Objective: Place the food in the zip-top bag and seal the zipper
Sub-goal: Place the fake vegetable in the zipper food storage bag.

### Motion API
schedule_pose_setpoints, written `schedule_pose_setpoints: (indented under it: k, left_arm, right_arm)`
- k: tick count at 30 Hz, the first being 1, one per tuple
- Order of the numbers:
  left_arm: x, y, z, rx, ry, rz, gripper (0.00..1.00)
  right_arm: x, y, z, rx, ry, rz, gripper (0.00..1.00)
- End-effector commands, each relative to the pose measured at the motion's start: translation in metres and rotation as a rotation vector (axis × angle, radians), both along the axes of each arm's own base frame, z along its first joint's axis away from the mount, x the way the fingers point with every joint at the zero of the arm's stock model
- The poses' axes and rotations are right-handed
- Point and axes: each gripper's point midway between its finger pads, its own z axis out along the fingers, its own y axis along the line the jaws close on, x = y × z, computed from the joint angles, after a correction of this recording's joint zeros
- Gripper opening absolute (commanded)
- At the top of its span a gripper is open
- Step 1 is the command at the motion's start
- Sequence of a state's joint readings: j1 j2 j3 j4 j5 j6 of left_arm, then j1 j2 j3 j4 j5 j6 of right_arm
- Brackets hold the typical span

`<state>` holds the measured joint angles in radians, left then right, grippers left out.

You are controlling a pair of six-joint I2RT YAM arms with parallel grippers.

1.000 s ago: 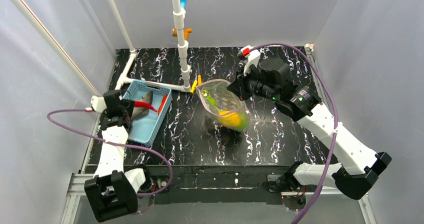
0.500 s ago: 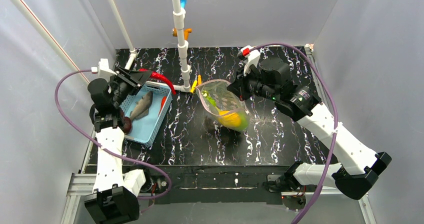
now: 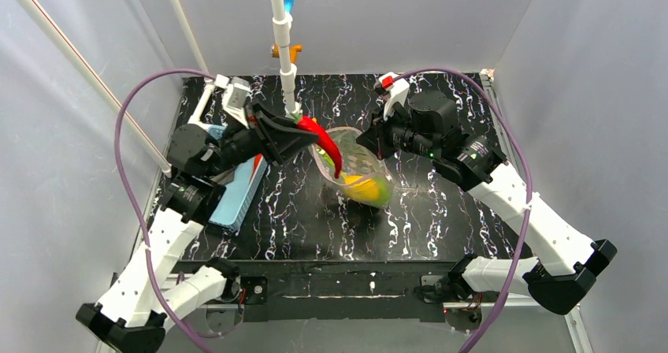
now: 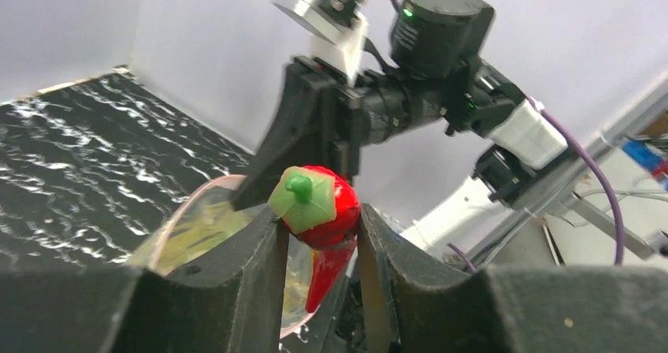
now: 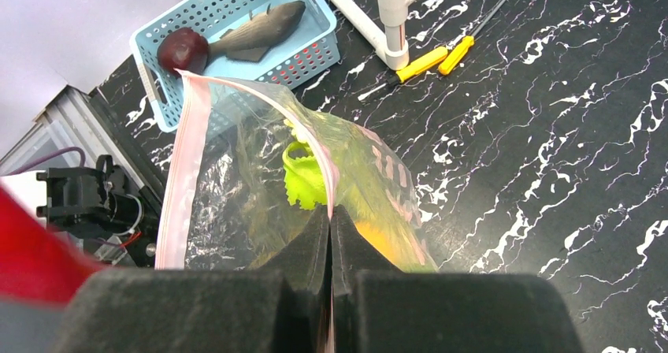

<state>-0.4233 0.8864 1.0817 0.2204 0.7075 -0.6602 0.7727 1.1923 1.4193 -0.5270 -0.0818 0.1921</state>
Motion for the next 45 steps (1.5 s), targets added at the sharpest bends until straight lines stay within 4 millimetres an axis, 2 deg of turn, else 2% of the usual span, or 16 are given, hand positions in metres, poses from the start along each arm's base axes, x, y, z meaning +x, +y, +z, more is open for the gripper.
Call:
schedule_pose_setpoints:
  k: [1, 3, 6, 8, 13, 17, 19, 22, 23, 24, 28, 30, 34, 40, 45]
  left_arm:
    - [0.013, -0.022, -0.001, -0.026, -0.062, 0.099, 0.0]
    - [0.031, -0.026, -0.013, -0.063, 0.051, 0.199, 0.0]
    - [0.063, -0.02, -0.043, -0.085, 0.315, 0.415, 0.0]
    - [0.071, -0.022, -0.057, -0.078, 0.403, 0.482, 0.0]
    - [0.069, -0.027, -0.069, -0.071, 0.406, 0.652, 0.0]
    - [0.063, -0.027, -0.084, -0.099, 0.495, 0.722, 0.0]
    - [0.056, -0.02, -0.105, -0.086, 0.583, 0.788, 0.0]
    - [0.052, -0.027, -0.114, -0.07, 0.613, 0.78, 0.0]
    - [0.051, -0.03, -0.117, -0.064, 0.635, 0.775, 0.02]
    - [0.05, -0.032, -0.121, -0.061, 0.657, 0.771, 0.1]
    - [0.046, -0.042, -0.122, -0.051, 0.679, 0.726, 0.36]
    - [0.043, -0.045, -0.115, -0.041, 0.656, 0.692, 0.46]
    - [0.037, -0.047, -0.099, 0.014, 0.531, 0.625, 0.75]
    - [0.023, -0.045, -0.079, 0.043, 0.405, 0.533, 0.81]
    - [0.008, -0.043, -0.072, 0.198, 0.246, 0.439, 0.83]
  right_arm:
    - [-0.002, 0.003, 0.033, 0.089, -0.063, 0.009, 0.01]
    - [-0.002, 0.003, 0.034, 0.091, -0.064, 0.007, 0.01]
    - [-0.001, 0.003, 0.035, 0.094, -0.066, 0.008, 0.01]
    - [-0.001, 0.004, 0.035, 0.095, -0.064, 0.01, 0.01]
    - [-0.002, 0.004, 0.034, 0.094, -0.064, 0.01, 0.01]
    - [-0.002, 0.003, 0.036, 0.098, -0.068, 0.006, 0.01]
    - [-0.002, 0.002, 0.036, 0.098, -0.069, 0.004, 0.01]
    - [-0.002, 0.003, 0.036, 0.1, -0.067, 0.007, 0.01]
    - [-0.002, 0.003, 0.035, 0.099, -0.064, 0.009, 0.01]
    - [-0.003, 0.004, 0.035, 0.099, -0.063, 0.01, 0.01]
    - [-0.003, 0.002, 0.036, 0.1, -0.064, 0.008, 0.01]
    - [-0.004, 0.001, 0.036, 0.1, -0.065, 0.006, 0.01]
    - [-0.005, 0.0, 0.034, 0.096, -0.062, 0.004, 0.01]
    - [-0.006, 0.002, 0.032, 0.089, -0.056, 0.018, 0.01]
    - [-0.006, 0.001, 0.032, 0.083, -0.059, 0.023, 0.01]
